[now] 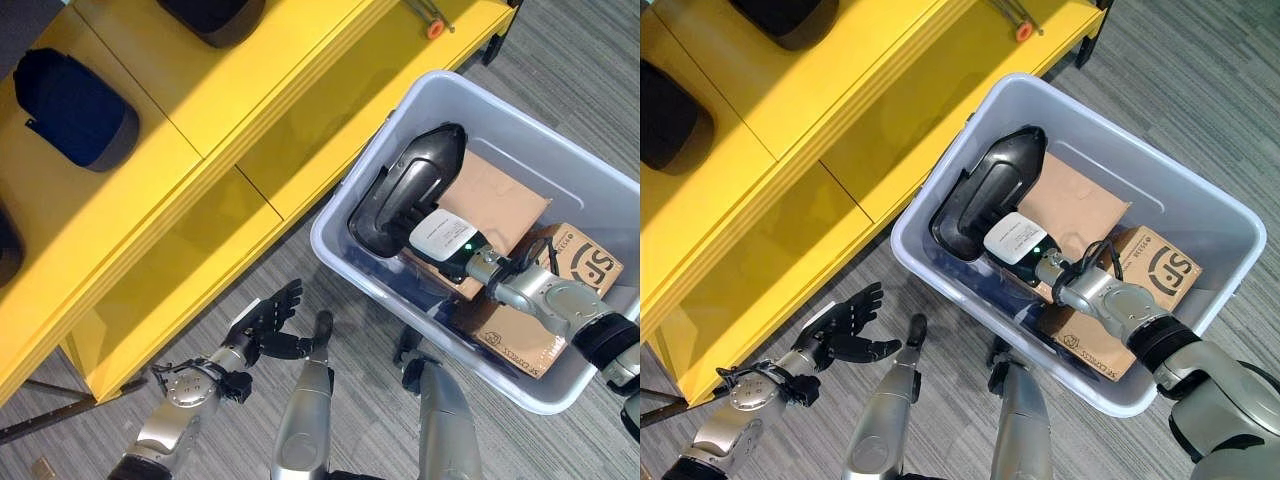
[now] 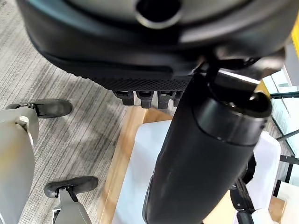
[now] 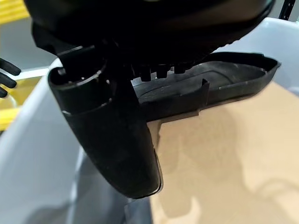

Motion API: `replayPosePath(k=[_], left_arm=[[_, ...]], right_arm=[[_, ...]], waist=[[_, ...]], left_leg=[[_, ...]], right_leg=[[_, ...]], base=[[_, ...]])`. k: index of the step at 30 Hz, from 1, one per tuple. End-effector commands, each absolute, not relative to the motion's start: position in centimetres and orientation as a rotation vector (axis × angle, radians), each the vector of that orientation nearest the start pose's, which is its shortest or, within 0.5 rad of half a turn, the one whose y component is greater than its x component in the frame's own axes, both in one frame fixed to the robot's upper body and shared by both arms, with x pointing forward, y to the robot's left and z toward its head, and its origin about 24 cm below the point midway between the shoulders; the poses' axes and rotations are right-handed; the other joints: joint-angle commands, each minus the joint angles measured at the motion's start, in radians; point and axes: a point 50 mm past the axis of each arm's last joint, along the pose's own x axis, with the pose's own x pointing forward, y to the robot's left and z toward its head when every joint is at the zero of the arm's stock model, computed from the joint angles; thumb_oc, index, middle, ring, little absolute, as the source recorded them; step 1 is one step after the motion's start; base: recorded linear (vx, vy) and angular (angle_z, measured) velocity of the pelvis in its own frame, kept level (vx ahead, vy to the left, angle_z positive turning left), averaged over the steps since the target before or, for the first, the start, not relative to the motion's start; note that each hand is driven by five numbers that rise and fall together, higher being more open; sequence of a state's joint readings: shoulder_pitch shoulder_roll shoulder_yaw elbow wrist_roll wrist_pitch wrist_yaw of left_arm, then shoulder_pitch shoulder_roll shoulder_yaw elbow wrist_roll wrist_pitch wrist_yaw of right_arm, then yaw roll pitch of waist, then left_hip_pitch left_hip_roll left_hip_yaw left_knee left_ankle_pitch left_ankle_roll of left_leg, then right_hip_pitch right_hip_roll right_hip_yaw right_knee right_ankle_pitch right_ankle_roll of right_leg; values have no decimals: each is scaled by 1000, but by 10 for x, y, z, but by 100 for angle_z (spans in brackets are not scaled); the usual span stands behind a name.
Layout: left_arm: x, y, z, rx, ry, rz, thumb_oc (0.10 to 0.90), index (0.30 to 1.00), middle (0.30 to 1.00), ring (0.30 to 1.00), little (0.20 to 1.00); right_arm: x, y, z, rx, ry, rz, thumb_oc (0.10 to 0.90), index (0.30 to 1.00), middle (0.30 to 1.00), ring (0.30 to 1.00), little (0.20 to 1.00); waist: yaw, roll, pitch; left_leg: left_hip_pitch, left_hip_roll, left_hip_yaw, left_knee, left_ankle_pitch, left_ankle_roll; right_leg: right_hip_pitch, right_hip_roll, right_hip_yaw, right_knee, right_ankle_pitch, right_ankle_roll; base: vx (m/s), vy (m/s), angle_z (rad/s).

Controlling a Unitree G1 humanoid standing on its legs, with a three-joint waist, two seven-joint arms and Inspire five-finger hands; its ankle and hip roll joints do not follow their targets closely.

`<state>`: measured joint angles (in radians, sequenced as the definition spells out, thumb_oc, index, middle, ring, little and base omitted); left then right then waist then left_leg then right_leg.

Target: Move parts from the plastic box to the shelf.

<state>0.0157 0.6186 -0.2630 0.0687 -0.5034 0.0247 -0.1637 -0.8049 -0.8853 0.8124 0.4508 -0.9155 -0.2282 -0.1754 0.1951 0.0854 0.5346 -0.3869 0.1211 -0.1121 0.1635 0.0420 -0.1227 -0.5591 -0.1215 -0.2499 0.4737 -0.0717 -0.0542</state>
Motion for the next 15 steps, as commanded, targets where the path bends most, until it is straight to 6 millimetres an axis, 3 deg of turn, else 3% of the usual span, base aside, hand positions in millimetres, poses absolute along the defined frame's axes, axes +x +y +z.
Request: replayPosePath(k=[1,5,12,13,15], left_arm=[[233,207,43,162,169,-408,900,1000,1000,1000,1000],[231,206,41,181,184,-426,900,1000,1000,1000,1000],[231,200,38,164,193,-456,900,1000,1000,1000,1000],[231,196,38,160,185,-476,900,1000,1000,1000,1000],[231,195,38,152,184,-477,900,1000,1000,1000,1000]], right_arm=[[361,-184,173,-2042,-594,289,900,1000,1000,1000,1000],[370,-203,165,-2054,-542,139,900,1000,1000,1000,1000],[371,-219,184,-2002,-764,-225,900,1000,1000,1000,1000],[369,-220,192,-1934,-826,-271,900,1000,1000,1000,1000],[369,-223,193,-1913,-793,-281,900,1000,1000,1000,1000]], waist=[[4,47,-15],[17,41,-15],[22,53,-15],[21,65,-15],[16,67,-15]], left_leg=[[-67,0,34,-80,129,67],[-85,-18,21,-64,111,67],[-111,-20,14,-52,110,70],[-131,-8,17,-52,127,76],[-127,-8,19,-51,124,76]], right_leg=[[74,1,34,199,-203,37],[58,-5,38,247,-244,41],[35,-2,41,267,-247,41],[12,6,36,264,-224,33],[12,7,41,263,-224,33]], base=[[15,-72,13],[48,-100,7],[2,-12,8],[-70,46,-1],[-33,39,-5]])
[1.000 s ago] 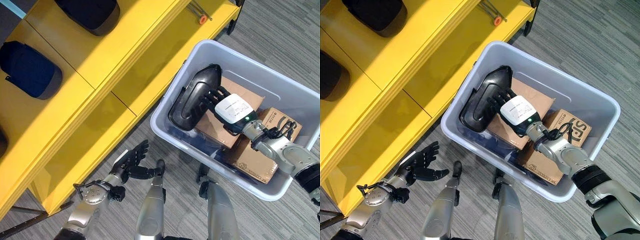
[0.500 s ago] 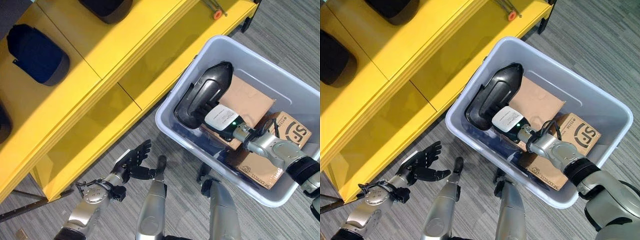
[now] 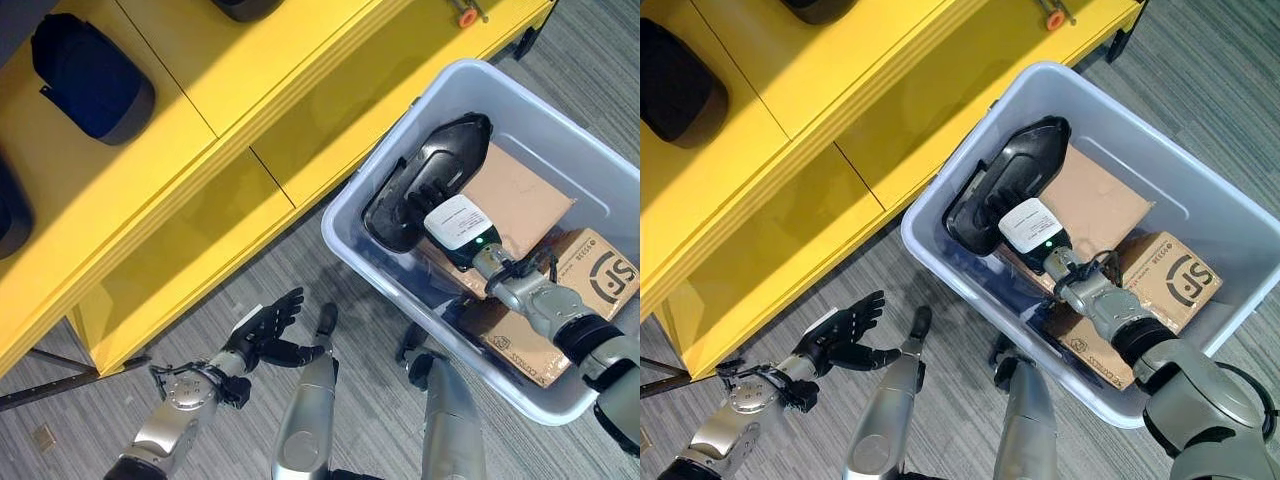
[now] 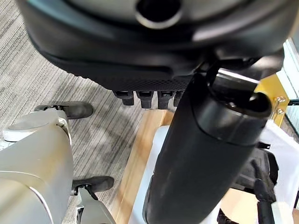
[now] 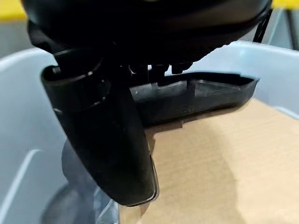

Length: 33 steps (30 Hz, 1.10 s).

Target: Move parts from the plastic box to the shelf.

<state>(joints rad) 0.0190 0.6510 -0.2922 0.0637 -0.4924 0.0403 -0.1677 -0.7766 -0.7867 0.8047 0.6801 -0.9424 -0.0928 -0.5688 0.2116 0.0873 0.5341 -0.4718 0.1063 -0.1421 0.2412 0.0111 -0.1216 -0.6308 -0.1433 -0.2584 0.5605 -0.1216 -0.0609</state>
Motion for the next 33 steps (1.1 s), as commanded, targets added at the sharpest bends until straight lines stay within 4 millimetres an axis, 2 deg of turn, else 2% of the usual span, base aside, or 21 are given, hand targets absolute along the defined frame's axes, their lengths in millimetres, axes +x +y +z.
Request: replayPosePath(k=[1,17,20,21,22,23,29,33], left_arm=[[231,195,38,148,183,-477,900,1000,1000,1000,1000],[229,190,37,101,180,-492,900,1000,1000,1000,1000],[230,189,37,100,178,-493,900,1000,1000,1000,1000],[228,189,34,97,189,-494,900,1000,1000,1000,1000],[230,189,37,100,179,-491,900,1000,1000,1000,1000],[228,189,34,99,191,-495,900,1000,1000,1000,1000],[230,191,35,137,189,-512,900,1000,1000,1000,1000],[229,192,36,161,193,-519,900,1000,1000,1000,1000]], right_arm=[[369,-226,192,-1912,-772,-290,900,1000,1000,1000,1000],[370,-260,198,-1995,-619,-401,900,1000,1000,1000,1000],[372,-263,198,-2015,-572,-389,900,1000,1000,1000,1000],[372,-264,194,-2027,-554,-371,900,1000,1000,1000,1000],[373,-264,196,-2044,-548,-362,900,1000,1000,1000,1000],[373,-264,191,-2075,-539,-332,900,1000,1000,1000,1000],[378,-252,188,-2337,-617,-147,900,1000,1000,1000,1000],[381,-250,190,-2400,-590,-130,900,1000,1000,1000,1000]], waist=[[-2,67,-14],[-22,93,-14],[-21,94,-14],[-28,85,-14],[-21,93,-14],[-27,82,-14],[-11,76,-14],[2,69,-14]], left_leg=[[-41,7,51,-129,155,75],[-31,6,78,-126,154,73],[-32,7,80,-127,155,72],[-9,-6,78,-127,134,66],[-30,7,81,-128,155,71],[-7,-6,79,-128,134,65],[-12,-5,75,-125,137,65],[-21,-3,68,-124,140,67]], right_leg=[[85,28,50,175,-175,39],[63,17,70,206,-192,30],[59,17,70,207,-193,29],[80,8,82,213,-220,37],[59,15,69,208,-195,29],[82,5,80,213,-222,37],[80,1,68,218,-223,37],[78,0,58,219,-219,37]], base=[[7,27,-6],[-5,31,-3],[21,-4,0],[0,0,0],[63,-33,6],[-15,-27,3],[-2,-42,1],[-9,-55,3]])
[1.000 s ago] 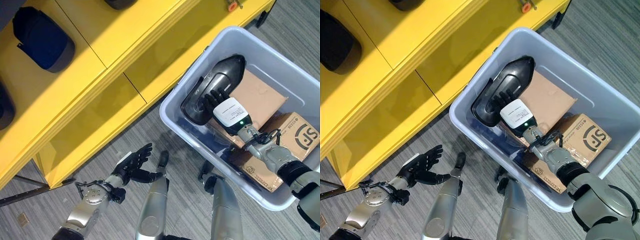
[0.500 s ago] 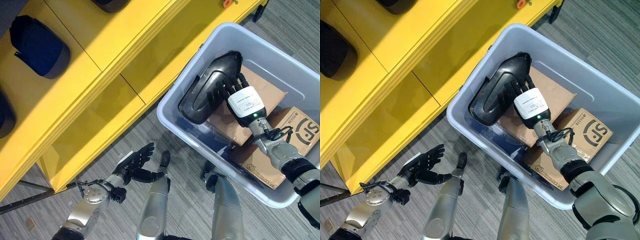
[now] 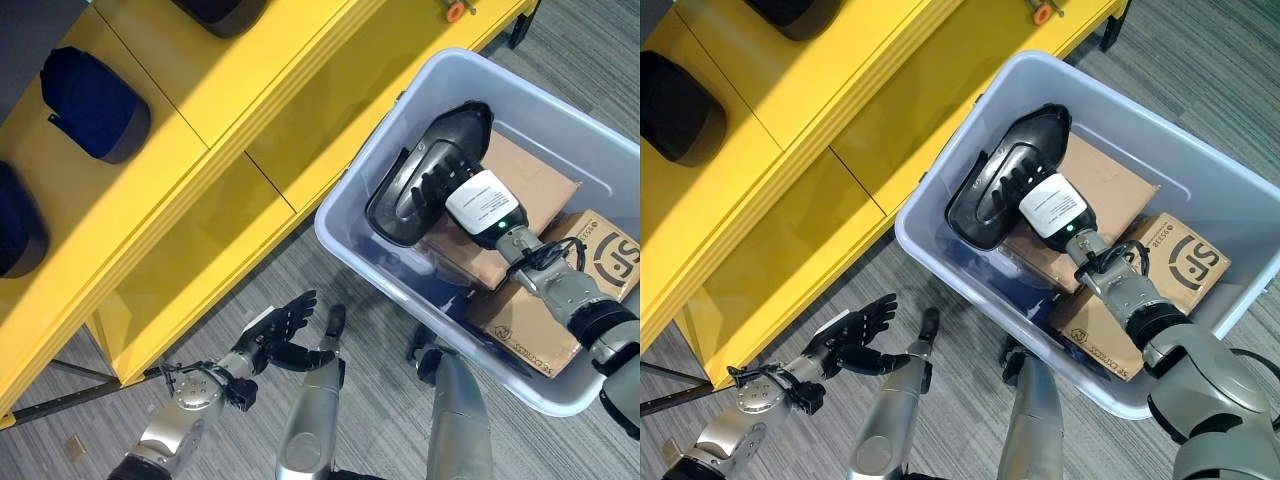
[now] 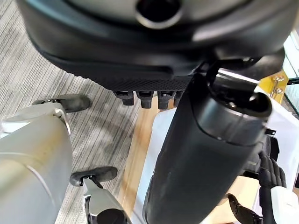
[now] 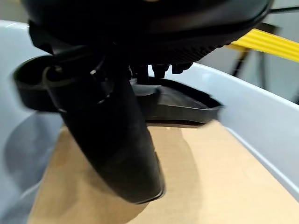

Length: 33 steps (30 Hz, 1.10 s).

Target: Move parts from the plastic box to the shelf.

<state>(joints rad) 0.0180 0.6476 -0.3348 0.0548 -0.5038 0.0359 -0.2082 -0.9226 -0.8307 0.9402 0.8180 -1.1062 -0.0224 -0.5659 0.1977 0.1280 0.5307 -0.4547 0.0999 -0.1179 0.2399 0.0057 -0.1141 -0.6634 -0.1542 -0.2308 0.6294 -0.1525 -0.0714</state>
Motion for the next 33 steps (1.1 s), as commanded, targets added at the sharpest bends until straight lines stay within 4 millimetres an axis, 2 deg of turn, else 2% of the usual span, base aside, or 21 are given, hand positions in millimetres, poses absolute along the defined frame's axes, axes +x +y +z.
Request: replayPosePath(k=[1,6,10,11,13,14,20,22,23,25,26,27,33], left_arm=[[230,193,37,170,189,-517,900,1000,1000,1000,1000],[231,197,40,177,190,-515,900,1000,1000,1000,1000],[230,198,39,194,195,-514,900,1000,1000,1000,1000],[230,198,39,195,195,-513,900,1000,1000,1000,1000],[231,197,40,189,193,-511,900,1000,1000,1000,1000],[231,196,40,187,193,-511,900,1000,1000,1000,1000],[232,194,41,173,198,-509,900,1000,1000,1000,1000],[232,192,41,166,200,-506,900,1000,1000,1000,1000],[233,192,42,173,191,-499,900,1000,1000,1000,1000],[234,194,45,175,173,-483,900,1000,1000,1000,1000],[235,194,46,171,177,-479,900,1000,1000,1000,1000],[236,196,47,187,183,-474,900,1000,1000,1000,1000],[235,198,46,194,179,-477,900,1000,1000,1000,1000]], right_arm=[[381,-250,190,-2412,-586,-128,900,1000,1000,1000,1000],[382,-249,191,-2491,-591,-120,900,1000,1000,1000,1000],[384,-253,191,-2486,-517,-127,900,1000,1000,1000,1000],[384,-256,191,-2453,-463,-143,900,1000,1000,1000,1000],[384,-270,190,-2278,-287,-244,900,1000,1000,1000,1000],[383,-275,190,-2231,-262,-286,900,1000,1000,1000,1000],[382,-290,192,-2185,-204,-356,900,1000,1000,1000,1000],[384,-292,191,-2145,-141,-308,900,1000,1000,1000,1000],[386,-290,187,-2182,-104,-200,900,1000,1000,1000,1000],[386,-291,182,-2214,-61,-101,900,1000,1000,1000,1000],[386,-291,183,-2210,-50,-97,900,1000,1000,1000,1000],[393,-282,195,-2265,-64,-88,900,1000,1000,1000,1000],[394,-279,207,-2480,-130,-152,900,1000,1000,1000,1000]], waist=[[18,26,-11],[29,19,-11],[37,12,-11],[37,10,-11],[36,10,-11],[34,10,-11],[29,20,-11],[29,25,-11],[31,27,-11],[36,26,-11],[39,25,-11],[49,24,-11],[57,23,-11]], left_leg=[[-40,4,42,-123,147,59],[-53,3,33,-119,147,63],[-55,3,26,-117,146,64],[-56,2,25,-116,146,65],[-61,2,25,-116,147,65],[-63,2,26,-115,146,65],[-72,-4,29,-113,143,63],[-76,-3,32,-114,145,62],[-79,-3,33,-115,146,61],[-87,-2,34,-115,151,59],[-90,-3,33,-114,152,59],[-101,-1,32,-113,157,59],[-102,-2,29,-118,159,61]], right_leg=[[109,11,29,149,-187,48],[109,14,20,149,-185,48],[114,15,15,146,-181,49],[114,16,14,146,-181,49],[112,19,15,144,-179,49],[113,20,17,141,-179,49],[104,25,24,139,-180,48],[96,26,25,145,-183,47],[92,25,24,149,-184,46],[85,24,20,153,-185,46],[83,24,20,155,-185,45],[73,23,13,164,-185,44],[75,24,7,160,-183,47]], base=[[-20,-60,0],[4,-44,2],[13,-28,1],[16,-13,4],[18,-5,4],[17,3,5],[6,10,1],[7,34,0],[0,0,0],[2,-8,2],[4,-54,3],[1,-50,2],[0,-9,0]])
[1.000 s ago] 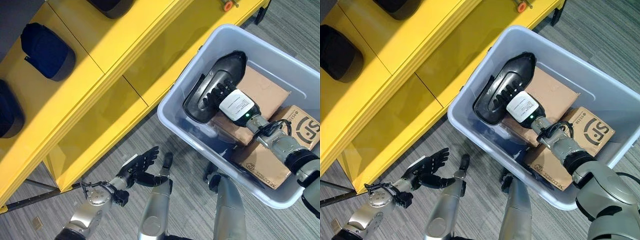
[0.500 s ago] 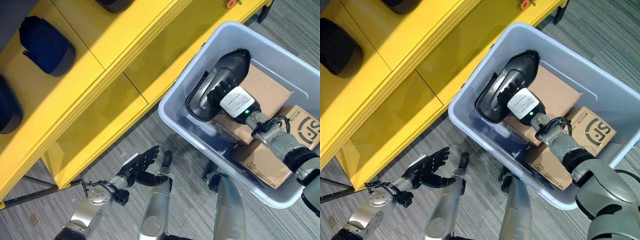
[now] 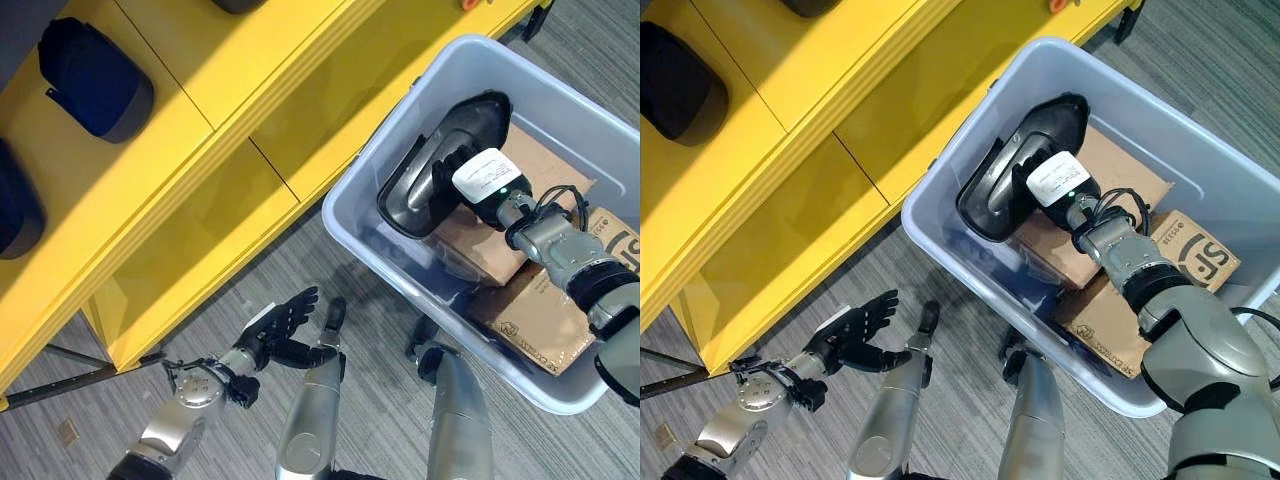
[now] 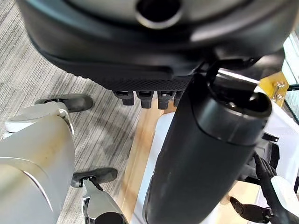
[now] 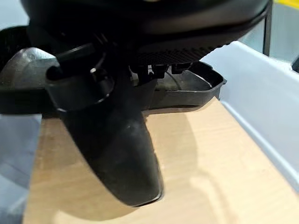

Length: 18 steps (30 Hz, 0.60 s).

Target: Move parts from the plastic box to the shelf.

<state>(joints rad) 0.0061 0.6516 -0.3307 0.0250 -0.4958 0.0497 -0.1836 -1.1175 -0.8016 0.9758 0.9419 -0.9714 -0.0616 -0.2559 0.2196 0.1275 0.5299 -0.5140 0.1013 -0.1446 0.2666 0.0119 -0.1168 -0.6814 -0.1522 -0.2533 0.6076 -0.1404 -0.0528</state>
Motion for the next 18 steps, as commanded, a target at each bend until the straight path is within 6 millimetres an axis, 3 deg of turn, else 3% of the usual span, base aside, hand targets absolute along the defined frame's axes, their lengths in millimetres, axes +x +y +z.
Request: replayPosePath(k=[1,6,10,13,14,15,17,18], left_arm=[[235,198,47,194,171,-475,900,1000,1000,1000,1000],[236,196,50,173,157,-474,900,1000,1000,1000,1000],[238,198,50,174,168,-462,900,1000,1000,1000,1000],[238,198,49,153,188,-468,900,1000,1000,1000,1000],[237,197,48,135,203,-474,900,1000,1000,1000,1000],[237,197,48,137,203,-476,900,1000,1000,1000,1000],[236,196,48,141,200,-482,900,1000,1000,1000,1000],[235,194,48,138,199,-486,900,1000,1000,1000,1000]], right_arm=[[394,-279,209,-2497,-129,-162,900,1000,1000,1000,1000],[394,-281,202,-2506,-52,-118,900,1000,1000,1000,1000],[395,-283,192,-2394,55,-20,900,1000,1000,1000,1000],[393,-290,190,-2385,127,-9,900,1000,1000,1000,1000],[390,-302,185,-2350,218,-33,900,1000,1000,1000,1000],[388,-306,181,-2319,248,-38,847,926,926,926,926],[385,-312,174,-2252,289,-33,400,300,300,300,300],[384,-311,169,-2184,243,-29,400,300,300,300,300]], waist=[[35,23,-10],[40,23,-10],[47,23,-10],[51,22,-10],[54,23,-10],[55,23,-10],[54,23,-10],[55,23,-10]], left_leg=[[-43,-4,56,-146,153,64],[-51,-7,53,-145,155,67],[-63,-9,49,-145,159,65],[-68,-9,47,-143,160,65],[-71,-8,44,-142,161,67],[-72,-8,42,-140,161,67],[-74,-6,42,-144,163,64],[-75,-5,42,-149,165,62]], right_leg=[[94,22,29,180,-194,28],[92,25,27,176,-194,27],[85,28,23,179,-192,28],[86,28,19,181,-193,28],[85,29,17,184,-194,28],[85,29,16,184,-195,28],[84,31,15,184,-194,29],[84,33,15,180,-194,29]], base=[[0,0,0],[0,0,0],[0,0,0],[3,-13,2],[7,-42,7],[7,-52,6],[1,-38,6],[-7,-14,10]])
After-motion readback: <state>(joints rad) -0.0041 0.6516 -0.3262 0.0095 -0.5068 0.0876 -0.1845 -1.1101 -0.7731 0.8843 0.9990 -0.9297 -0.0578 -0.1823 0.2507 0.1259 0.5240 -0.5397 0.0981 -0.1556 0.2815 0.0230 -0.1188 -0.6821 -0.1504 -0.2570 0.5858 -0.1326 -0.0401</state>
